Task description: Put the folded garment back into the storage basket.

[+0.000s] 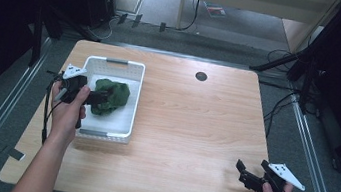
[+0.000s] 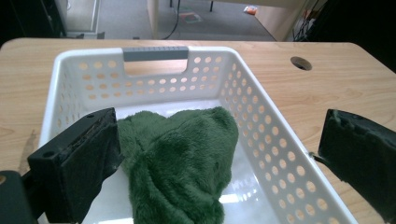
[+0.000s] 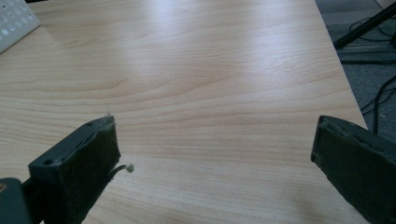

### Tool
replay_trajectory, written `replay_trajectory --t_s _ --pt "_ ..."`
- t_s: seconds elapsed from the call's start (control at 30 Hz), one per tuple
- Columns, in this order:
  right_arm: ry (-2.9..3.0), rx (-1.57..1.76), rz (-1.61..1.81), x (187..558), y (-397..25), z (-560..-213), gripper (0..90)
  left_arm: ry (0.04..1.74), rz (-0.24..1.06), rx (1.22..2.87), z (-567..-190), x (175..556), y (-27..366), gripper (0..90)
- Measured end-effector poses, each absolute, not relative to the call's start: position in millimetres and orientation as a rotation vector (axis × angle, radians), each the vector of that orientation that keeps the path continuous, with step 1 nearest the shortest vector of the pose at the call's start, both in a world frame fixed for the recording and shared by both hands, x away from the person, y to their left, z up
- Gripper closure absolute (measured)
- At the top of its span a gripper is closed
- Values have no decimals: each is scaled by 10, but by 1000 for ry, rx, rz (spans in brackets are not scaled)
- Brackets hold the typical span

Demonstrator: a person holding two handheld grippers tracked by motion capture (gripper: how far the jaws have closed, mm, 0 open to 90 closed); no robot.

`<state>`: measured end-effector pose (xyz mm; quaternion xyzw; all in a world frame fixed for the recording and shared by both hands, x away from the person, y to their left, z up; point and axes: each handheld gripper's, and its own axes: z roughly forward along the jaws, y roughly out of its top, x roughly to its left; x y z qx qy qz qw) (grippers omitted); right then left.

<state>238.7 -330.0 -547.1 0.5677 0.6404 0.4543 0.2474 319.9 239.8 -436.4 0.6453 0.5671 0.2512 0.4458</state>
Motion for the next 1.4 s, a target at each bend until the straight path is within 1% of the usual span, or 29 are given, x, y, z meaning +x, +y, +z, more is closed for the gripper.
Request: replay_trajectory --t_s 0.33,0.7,0.8,1.07,1.4 --pt "1745 1544 1235 2386 -3298 -5470 12 1369 647 1570 -4296 2877 2543 0" --pt "1744 1547 1230 2385 -3295 -5469 12 1364 664 1522 -4402 2454 2765 0" --pt "1744 1546 1229 2385 -3295 -5469 12 1362 668 1520 -4423 2391 2802 0" --pt "1743 1549 1229 2384 -3291 -5469 12 1368 668 1486 -4545 2186 2950 0" --pt "1741 1548 1229 2383 -3291 -5469 12 1410 684 1450 -4820 1962 3151 0"
